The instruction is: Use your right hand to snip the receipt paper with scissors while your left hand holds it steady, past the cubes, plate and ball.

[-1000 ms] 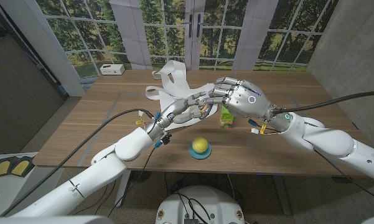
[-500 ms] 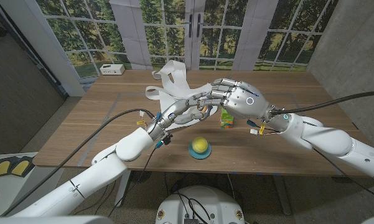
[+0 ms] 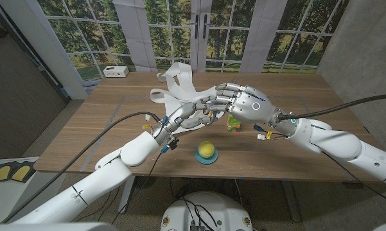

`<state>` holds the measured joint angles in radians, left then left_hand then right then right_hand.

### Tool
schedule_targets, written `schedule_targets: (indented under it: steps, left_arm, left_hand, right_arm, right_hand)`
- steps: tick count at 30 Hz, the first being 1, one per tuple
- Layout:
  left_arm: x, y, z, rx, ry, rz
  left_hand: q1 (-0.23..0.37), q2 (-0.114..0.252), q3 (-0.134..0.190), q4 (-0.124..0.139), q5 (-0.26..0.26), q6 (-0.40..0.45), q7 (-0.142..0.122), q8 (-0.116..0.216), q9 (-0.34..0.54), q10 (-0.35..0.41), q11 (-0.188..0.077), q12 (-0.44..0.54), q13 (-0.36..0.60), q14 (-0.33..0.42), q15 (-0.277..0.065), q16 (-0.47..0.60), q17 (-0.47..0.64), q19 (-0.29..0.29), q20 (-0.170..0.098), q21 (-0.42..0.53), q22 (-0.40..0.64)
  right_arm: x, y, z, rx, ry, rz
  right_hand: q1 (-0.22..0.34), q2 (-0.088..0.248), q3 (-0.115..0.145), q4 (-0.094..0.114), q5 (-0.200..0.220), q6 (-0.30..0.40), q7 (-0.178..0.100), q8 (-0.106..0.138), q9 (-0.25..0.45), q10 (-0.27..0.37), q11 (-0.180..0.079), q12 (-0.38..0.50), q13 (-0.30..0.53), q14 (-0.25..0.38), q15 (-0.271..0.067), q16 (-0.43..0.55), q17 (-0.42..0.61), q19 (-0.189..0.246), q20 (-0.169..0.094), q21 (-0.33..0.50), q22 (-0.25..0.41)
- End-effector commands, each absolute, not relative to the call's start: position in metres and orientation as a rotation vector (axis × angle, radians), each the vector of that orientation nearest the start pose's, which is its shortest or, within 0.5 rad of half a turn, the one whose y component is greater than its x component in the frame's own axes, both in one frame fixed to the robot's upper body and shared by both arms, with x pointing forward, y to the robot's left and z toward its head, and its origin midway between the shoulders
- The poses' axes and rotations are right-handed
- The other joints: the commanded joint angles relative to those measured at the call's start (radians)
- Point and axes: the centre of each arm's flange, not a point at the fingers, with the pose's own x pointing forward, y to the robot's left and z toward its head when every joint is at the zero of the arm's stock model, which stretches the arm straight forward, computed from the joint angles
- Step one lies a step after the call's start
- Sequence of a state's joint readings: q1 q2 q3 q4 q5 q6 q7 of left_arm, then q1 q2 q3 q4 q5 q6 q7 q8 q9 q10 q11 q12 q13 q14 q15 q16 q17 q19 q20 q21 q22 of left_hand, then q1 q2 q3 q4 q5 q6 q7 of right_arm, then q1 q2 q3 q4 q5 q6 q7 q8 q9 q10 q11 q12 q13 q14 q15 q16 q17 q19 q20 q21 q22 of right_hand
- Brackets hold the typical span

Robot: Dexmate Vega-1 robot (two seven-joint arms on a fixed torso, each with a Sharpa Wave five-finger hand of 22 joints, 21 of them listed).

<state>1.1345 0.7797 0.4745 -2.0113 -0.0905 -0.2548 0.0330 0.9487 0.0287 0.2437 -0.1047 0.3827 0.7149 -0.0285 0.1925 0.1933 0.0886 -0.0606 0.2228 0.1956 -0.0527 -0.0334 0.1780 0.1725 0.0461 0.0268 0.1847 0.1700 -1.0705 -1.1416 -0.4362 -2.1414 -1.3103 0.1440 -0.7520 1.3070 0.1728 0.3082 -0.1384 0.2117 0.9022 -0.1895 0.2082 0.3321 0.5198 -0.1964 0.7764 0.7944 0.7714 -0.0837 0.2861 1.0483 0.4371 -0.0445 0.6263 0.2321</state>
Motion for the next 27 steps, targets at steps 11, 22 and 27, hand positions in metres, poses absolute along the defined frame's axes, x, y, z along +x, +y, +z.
schedule_targets:
  steps: [11, 22, 27]
  left_arm:
    - [0.479, 0.136, -0.048, 0.625, -0.851, -0.537]
    - [0.479, 0.133, -0.049, 0.619, -0.848, -0.549]
    - [0.479, 0.133, -0.05, 0.617, -0.847, -0.542]
  left_hand:
    - [0.004, 0.02, -0.003, 0.0, -0.018, 0.015, 0.004, 0.006, 0.005, 0.019, -0.001, 0.008, 0.003, 0.009, -0.026, 0.007, 0.0, 0.009, 0.005, 0.007, 0.002]
    - [0.009, 0.03, -0.004, -0.002, -0.033, 0.024, 0.011, 0.008, 0.005, 0.028, 0.005, 0.011, 0.002, 0.017, -0.025, 0.008, 0.0, 0.009, 0.005, 0.007, 0.002]
    - [0.011, 0.036, -0.007, -0.003, -0.046, 0.037, 0.019, 0.012, 0.005, 0.047, 0.004, 0.017, 0.003, 0.026, -0.03, 0.01, -0.001, 0.009, 0.006, 0.007, 0.002]
  right_arm:
    - [0.404, -0.174, -0.001, -1.857, -1.924, -0.196]
    - [0.395, -0.171, 0.0, -1.835, -1.966, -0.186]
    - [0.393, -0.168, -0.001, -1.83, -1.976, -0.182]
  right_hand:
    - [0.0, 0.006, 0.003, 0.004, 0.008, 0.01, 0.001, 0.002, 0.001, 0.013, 0.0, -0.006, 0.006, 0.01, -0.157, -0.007, 0.007, -0.012, -0.129, 0.024, -0.001]
    - [0.0, 0.005, 0.002, 0.004, 0.008, 0.013, 0.003, 0.002, 0.001, 0.014, 0.0, -0.008, 0.008, 0.01, -0.157, -0.01, 0.008, -0.018, -0.13, 0.034, -0.003]
    - [0.0, 0.005, 0.002, 0.003, 0.009, 0.028, 0.008, 0.008, 0.002, 0.015, 0.0, -0.01, 0.01, 0.012, -0.157, -0.011, 0.009, -0.021, -0.13, 0.042, -0.005]
